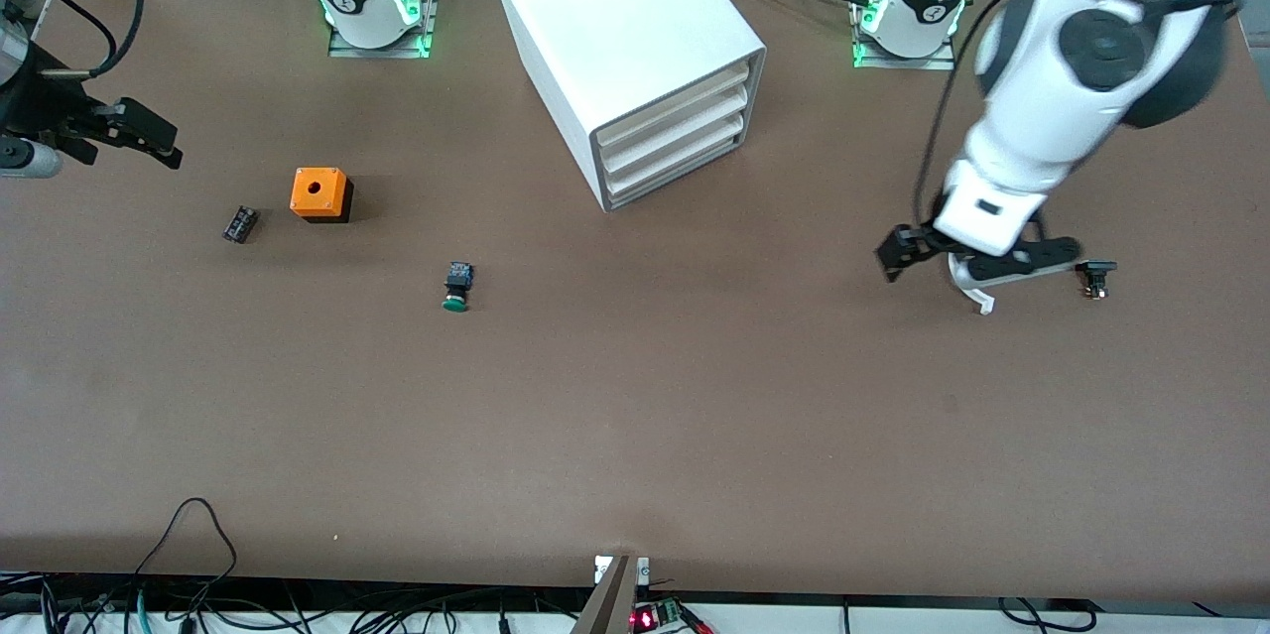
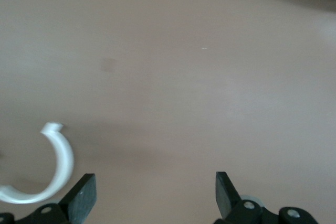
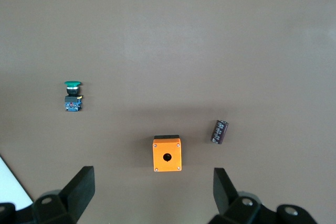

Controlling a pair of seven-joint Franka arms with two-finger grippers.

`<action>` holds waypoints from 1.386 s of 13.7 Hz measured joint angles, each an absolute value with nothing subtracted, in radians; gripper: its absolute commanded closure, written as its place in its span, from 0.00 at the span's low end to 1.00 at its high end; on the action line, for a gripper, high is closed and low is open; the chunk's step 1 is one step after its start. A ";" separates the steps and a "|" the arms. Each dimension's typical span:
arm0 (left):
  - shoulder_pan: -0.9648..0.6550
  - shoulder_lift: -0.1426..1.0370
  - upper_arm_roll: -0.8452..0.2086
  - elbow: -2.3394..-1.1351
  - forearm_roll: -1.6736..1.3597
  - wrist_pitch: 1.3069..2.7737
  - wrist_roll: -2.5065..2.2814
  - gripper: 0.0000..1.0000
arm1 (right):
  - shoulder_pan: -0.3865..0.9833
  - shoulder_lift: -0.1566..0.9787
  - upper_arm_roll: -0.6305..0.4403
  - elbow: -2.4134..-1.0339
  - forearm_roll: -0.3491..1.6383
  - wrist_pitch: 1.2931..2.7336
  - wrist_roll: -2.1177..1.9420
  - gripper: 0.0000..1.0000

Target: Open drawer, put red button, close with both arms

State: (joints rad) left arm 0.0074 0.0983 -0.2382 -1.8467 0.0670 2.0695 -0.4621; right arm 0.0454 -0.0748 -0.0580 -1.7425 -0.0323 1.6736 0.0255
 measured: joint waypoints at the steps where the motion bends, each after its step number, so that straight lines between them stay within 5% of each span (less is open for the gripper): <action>1: 0.008 0.093 -0.202 -1.796 0.062 1.985 -0.391 0.00 | 0.045 -0.075 -0.058 -1.736 -0.032 1.667 0.025 0.00; 7: 0.012 0.059 -0.014 -1.618 0.003 1.666 -0.108 0.00 | 0.045 -0.080 -0.078 -1.734 -0.032 1.621 0.023 0.00; 19: -0.004 0.041 0.008 -1.566 -0.008 1.634 -0.094 0.00 | 0.045 -0.143 -0.078 -1.800 -0.032 1.658 0.023 0.00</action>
